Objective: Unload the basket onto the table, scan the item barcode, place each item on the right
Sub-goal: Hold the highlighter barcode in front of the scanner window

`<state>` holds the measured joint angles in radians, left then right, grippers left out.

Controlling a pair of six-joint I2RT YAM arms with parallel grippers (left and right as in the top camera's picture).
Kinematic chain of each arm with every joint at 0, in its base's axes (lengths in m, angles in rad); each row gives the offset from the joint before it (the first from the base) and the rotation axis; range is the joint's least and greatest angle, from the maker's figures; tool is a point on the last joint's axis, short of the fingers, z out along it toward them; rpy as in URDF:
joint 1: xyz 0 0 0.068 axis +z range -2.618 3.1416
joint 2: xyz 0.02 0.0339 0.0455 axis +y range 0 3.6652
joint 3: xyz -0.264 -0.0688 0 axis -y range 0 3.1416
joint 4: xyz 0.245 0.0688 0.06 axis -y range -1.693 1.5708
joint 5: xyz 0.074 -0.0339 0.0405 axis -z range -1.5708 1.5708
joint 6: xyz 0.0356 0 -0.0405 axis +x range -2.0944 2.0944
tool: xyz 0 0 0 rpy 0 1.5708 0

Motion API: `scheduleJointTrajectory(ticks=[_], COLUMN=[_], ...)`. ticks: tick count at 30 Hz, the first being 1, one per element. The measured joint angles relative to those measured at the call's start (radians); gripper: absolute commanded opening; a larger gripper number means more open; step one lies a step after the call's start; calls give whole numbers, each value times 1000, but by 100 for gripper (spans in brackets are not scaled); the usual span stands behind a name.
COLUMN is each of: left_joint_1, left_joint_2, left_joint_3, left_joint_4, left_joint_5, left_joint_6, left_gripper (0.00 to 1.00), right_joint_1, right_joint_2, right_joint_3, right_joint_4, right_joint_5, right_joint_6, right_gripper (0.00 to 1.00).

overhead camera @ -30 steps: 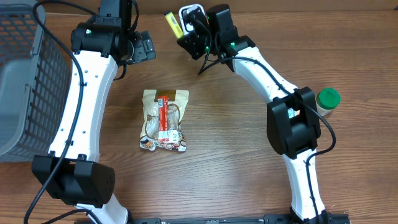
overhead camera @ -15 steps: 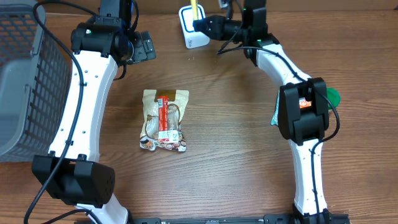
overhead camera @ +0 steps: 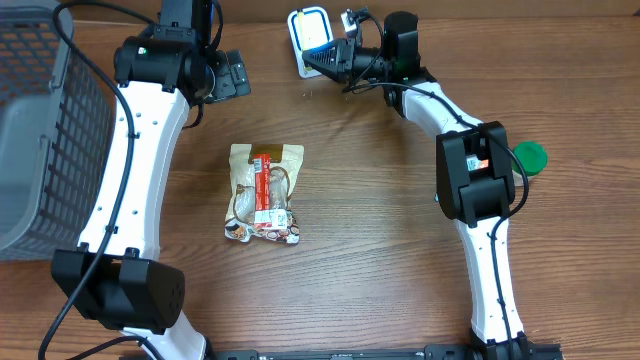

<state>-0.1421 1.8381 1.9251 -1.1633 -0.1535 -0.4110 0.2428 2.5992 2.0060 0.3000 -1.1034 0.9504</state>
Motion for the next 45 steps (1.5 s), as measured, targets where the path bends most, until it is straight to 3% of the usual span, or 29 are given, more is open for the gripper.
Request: scheduleJointTrajectory(ticks=[18, 45], left_joint_1=[0, 0], left_joint_2=[0, 0], left_joint_3=[0, 0], left_joint_4=[0, 0], left_joint_5=[0, 0], left_joint_6=[0, 0], left_gripper=[100, 100], right_joint_1=[8, 53], right_joint_2=[7, 11], right_joint_3=[0, 0], right_joint_4=[32, 13], right_joint_5=[91, 134], right_joint_6=[351, 430], right_gripper=[3, 3])
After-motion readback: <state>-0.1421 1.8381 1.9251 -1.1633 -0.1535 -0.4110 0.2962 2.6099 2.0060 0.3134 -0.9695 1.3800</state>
